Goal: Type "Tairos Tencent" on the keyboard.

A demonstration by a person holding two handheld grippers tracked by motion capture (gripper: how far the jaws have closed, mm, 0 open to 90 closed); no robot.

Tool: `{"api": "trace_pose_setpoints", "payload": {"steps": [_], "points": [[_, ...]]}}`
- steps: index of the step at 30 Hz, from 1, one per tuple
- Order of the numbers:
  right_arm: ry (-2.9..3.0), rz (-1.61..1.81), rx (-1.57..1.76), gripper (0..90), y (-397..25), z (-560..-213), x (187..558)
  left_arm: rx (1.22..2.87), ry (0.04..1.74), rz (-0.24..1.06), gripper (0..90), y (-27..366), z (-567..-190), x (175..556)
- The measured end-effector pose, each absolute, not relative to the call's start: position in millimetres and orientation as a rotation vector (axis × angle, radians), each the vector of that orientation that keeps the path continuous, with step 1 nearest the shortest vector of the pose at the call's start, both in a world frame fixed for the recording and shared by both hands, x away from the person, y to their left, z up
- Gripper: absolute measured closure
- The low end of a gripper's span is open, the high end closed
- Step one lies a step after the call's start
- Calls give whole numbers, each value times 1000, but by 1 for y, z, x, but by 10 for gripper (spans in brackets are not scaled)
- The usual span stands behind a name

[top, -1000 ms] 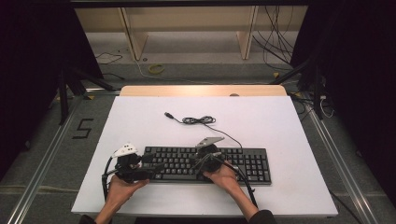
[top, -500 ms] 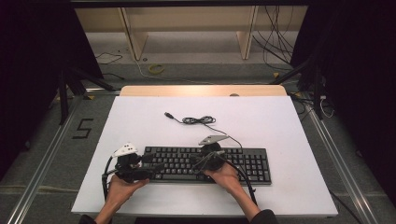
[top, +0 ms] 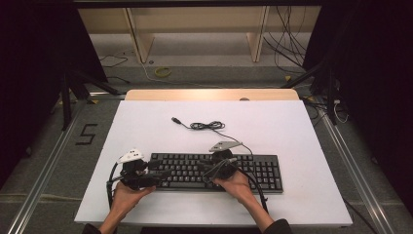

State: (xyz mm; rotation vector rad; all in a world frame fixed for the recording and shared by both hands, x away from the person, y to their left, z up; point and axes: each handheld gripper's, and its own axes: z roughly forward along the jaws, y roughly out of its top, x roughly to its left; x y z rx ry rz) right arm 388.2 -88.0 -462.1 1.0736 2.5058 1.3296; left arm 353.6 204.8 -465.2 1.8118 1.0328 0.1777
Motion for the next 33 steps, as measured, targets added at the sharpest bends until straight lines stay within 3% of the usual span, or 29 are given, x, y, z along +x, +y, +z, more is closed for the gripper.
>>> {"api": "trace_pose_setpoints", "payload": {"steps": [8, 20, 33], "points": [[2499, 1357, 1068, 746, -92, -460, 386, 1809, 1036, 176, 303, 206, -465, 356], [2490, 1397, 1074, 562, -96, -455, 380, 1824, 1035, 173, 309, 203, -466, 360], [2464, 1444, 1058, 481, -105, -450, 370, 1858, 1042, 145, 407, 198, -465, 367]]}}
